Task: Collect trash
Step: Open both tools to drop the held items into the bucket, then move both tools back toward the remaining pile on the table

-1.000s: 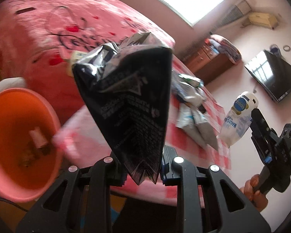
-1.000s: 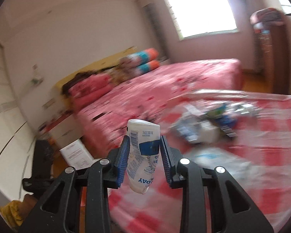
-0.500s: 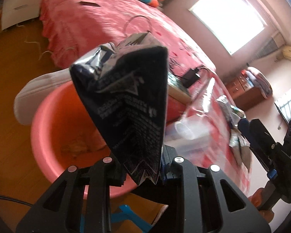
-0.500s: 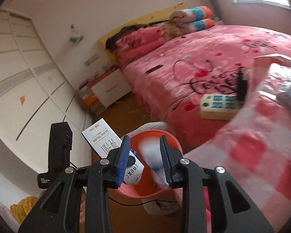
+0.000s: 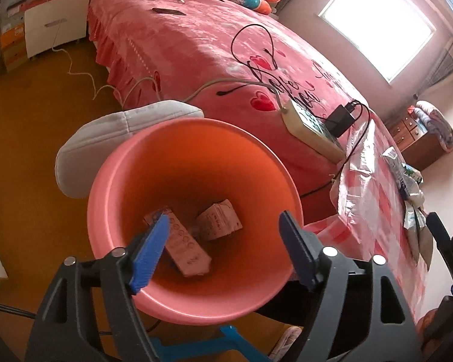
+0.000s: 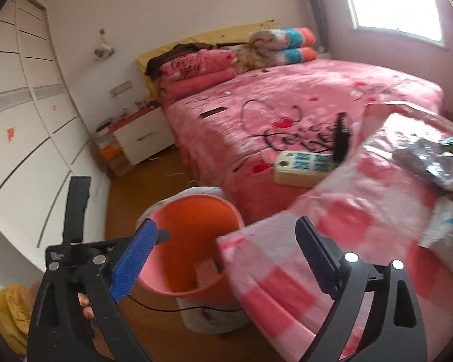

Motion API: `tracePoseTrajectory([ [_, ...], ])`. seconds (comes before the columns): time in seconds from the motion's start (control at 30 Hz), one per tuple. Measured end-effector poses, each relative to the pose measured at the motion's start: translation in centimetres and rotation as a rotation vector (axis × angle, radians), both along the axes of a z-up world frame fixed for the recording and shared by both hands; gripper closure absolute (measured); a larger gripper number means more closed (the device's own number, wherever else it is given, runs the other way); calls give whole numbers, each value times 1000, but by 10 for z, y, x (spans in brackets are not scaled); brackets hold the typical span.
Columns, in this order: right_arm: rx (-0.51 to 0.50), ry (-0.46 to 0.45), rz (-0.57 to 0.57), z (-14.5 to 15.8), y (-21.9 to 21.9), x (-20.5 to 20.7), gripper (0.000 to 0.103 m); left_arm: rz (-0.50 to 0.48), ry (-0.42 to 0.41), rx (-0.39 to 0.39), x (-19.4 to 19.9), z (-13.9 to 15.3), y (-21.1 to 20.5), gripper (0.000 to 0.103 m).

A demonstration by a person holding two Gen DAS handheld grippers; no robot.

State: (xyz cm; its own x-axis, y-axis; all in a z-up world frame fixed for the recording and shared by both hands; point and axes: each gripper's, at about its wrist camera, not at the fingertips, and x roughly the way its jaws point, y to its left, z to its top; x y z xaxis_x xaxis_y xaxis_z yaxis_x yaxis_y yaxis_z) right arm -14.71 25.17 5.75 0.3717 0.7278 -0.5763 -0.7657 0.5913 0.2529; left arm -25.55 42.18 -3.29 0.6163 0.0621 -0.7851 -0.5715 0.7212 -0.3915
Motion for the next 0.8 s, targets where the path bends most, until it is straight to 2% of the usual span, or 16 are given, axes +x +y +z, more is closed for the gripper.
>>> tracePoseTrajectory([
  [0.17,-36,-85,-79,-2,-29,-2,10,-39,2,22,9,9,-16,24],
  [0.47,-7,-92,-181,-2,-76,12,8,-141,-12,72,29,29,-60,22],
  [0.8,31,-87,-222,3,-104,18,8,-232,-30,125,44,51,-99,21],
])
